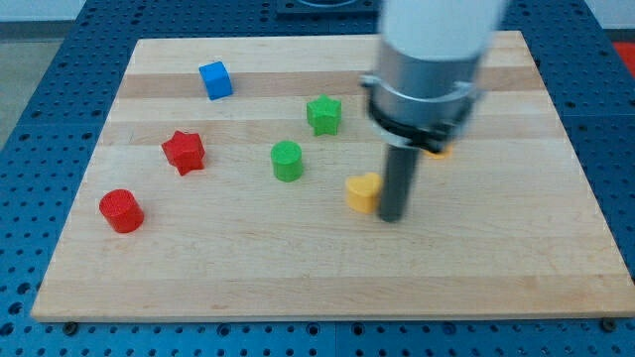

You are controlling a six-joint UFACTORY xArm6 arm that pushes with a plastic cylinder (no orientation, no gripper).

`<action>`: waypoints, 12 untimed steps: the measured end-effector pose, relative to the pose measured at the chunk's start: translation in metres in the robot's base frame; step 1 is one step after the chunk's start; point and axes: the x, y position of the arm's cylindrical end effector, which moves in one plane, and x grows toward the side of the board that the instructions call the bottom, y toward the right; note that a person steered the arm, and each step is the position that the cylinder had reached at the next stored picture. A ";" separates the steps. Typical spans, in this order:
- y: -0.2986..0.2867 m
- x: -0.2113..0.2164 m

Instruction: Move the yellow hexagon to the bottom right of the yellow heart

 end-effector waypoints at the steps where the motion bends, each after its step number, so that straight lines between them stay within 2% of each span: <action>1: -0.057 -0.060; 2: -0.080 -0.082; 3: -0.064 -0.081; 6: 0.083 -0.041; 7: 0.118 -0.072; 8: 0.116 -0.108; 9: 0.096 -0.111; 10: 0.135 -0.114; 11: 0.133 -0.145; 12: 0.080 -0.145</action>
